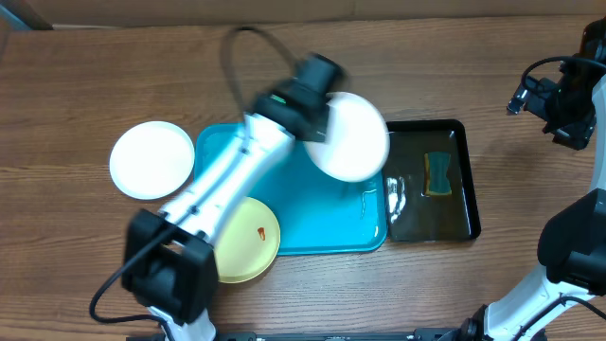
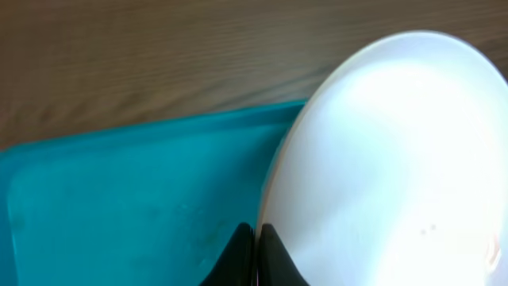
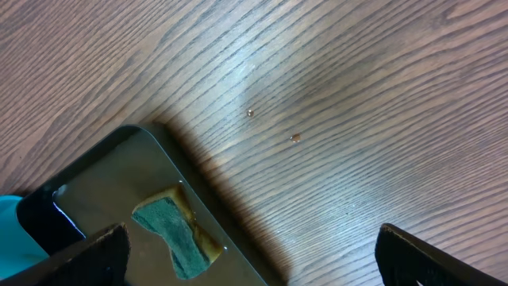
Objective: Clean dirty plates on tray and stack at the side
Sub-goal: 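Carry the white plate left and stack it on the other white plate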
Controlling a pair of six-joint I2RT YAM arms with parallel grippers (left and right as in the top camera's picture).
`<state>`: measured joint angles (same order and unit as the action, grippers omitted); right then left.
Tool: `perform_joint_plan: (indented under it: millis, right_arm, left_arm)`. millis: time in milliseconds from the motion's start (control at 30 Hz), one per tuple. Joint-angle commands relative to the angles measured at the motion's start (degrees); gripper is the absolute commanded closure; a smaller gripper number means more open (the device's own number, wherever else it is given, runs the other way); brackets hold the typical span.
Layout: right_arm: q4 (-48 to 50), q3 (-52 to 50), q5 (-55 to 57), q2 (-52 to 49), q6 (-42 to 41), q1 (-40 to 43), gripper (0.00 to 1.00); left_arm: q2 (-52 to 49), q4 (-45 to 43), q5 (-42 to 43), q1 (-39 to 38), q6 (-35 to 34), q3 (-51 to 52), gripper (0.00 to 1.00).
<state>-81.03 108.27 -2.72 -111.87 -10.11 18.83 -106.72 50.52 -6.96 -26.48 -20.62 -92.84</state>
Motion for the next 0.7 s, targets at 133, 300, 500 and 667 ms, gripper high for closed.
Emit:
perform_joint_plan:
  millis: [133, 300, 500, 667]
  right_arm:
    - [0.15, 0.79, 0.11, 0.81, -0.20, 0.26, 0.00]
    - [0.15, 0.79, 0.11, 0.81, -0.20, 0.26, 0.00]
    - [0.15, 0.79, 0.11, 0.81, -0.20, 0.26, 0.00]
    - [0.15, 0.79, 0.11, 0.81, -0.20, 0.26, 0.00]
  left_arm:
    - [1.84, 11.45, 15.89, 27.17, -4.70, -1.03, 0.96]
    - [1.84, 17.55, 9.90, 41.55, -4.70, -1.01, 0.96]
    - [1.84, 18.25, 4.87, 54.18, -4.74, 0.48, 0.96]
    - [1.84, 14.60, 5.22, 58.77, -5.33, 3.85, 0.96]
